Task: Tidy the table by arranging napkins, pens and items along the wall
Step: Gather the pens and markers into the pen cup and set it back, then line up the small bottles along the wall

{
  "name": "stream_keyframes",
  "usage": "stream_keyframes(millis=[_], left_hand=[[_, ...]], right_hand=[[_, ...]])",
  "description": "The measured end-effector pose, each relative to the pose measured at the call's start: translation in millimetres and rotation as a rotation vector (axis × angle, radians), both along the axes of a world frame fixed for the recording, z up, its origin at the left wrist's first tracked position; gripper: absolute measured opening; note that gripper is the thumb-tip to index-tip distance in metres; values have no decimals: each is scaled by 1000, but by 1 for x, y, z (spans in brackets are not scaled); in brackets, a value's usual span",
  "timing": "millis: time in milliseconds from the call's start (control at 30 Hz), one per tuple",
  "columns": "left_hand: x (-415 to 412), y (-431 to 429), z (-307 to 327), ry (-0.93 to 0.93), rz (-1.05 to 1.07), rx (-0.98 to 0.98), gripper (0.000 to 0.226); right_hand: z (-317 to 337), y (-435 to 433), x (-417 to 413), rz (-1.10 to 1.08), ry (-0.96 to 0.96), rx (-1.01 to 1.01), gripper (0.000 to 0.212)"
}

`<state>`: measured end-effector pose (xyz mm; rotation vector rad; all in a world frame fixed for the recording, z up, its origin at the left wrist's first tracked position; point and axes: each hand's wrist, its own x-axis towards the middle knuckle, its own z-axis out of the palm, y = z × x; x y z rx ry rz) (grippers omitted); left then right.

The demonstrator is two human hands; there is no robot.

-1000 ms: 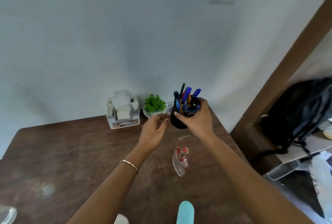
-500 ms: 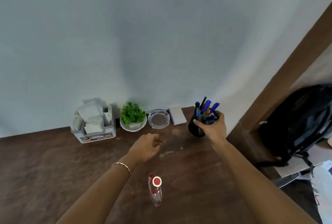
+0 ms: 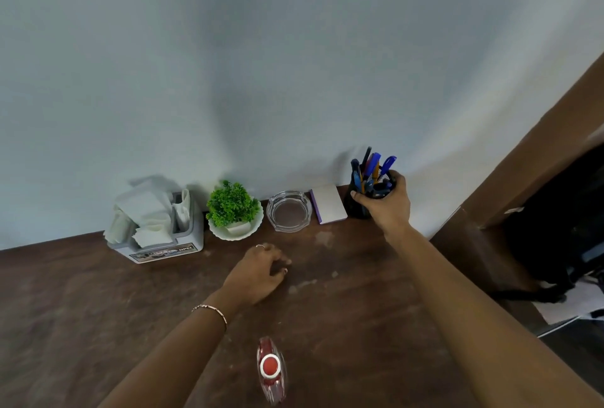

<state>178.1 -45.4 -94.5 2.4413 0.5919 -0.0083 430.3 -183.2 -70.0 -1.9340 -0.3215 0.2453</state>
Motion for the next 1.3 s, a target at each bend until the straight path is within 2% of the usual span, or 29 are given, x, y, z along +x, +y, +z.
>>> stream_keyframes(millis=[367, 500, 633, 733, 833, 933, 1100, 1200, 1300], left_hand=[[2, 2, -8, -40, 48, -24, 16], [1, 3, -7, -22, 30, -33, 18], [-5, 1, -4, -12, 35, -39, 18], [-15, -5, -3, -60, 124, -73, 15], [-29, -13, 1, -94, 265, -196, 15], [-51, -30, 11, -158, 361, -350, 12], [-100, -69, 31, -284, 525, -497, 19], [-136, -92, 39, -248, 562, -558, 21], [-175, -111, 41, -192, 534, -554, 24]], right_hand=[[-2, 16, 9, 45, -14, -6, 83], [-6, 15, 12, 30, 107, 18, 90], [-9, 4, -1, -6, 201, -40, 99], [-8, -11, -30, -28, 191, -48, 93], [-6, -33, -68, -2, 189, -11, 82], [-5, -57, -111, 82, 281, 6, 73], [-8, -99, -187, 215, 436, -21, 56], [-9, -124, -233, 253, 484, -80, 51], [-7, -147, -275, 306, 410, -202, 38]])
